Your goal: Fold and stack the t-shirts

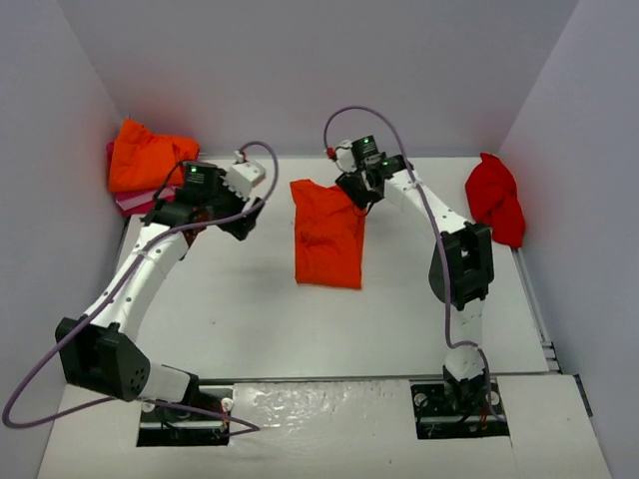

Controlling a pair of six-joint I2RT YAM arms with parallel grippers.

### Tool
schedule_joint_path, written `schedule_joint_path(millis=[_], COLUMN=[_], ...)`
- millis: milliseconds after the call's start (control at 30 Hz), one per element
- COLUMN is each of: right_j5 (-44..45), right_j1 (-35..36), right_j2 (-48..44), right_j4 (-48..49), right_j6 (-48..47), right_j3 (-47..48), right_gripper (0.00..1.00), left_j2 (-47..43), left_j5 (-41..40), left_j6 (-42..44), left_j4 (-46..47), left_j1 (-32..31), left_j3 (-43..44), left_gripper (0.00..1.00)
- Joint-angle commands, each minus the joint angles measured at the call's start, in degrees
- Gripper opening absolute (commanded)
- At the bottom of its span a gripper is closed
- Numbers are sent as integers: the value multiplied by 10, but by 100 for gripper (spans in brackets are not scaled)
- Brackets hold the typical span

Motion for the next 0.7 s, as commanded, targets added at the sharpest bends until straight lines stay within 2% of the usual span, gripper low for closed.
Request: schedule_joint_path(millis=[0, 133, 267, 667], right_j5=[19, 2, 6, -2], right_j1=[-107, -164, -177, -181], right_j2=[-84, -107, -114, -129], right_j4=[13, 14, 15, 33], right_j6=[17, 10, 13, 18], right_j3=[-11, -27, -42, -101], right_gripper=[55, 56, 56, 56], left_j2=[17, 46, 90, 214], left_j5=[67, 35, -22, -114], left_j6=[77, 111, 129, 157], left_j4=[-32, -38, -23, 65], left_j1=[-105, -201, -287, -342], left_j3=[-19, -31, -31, -16], left_gripper=[71, 71, 71, 73])
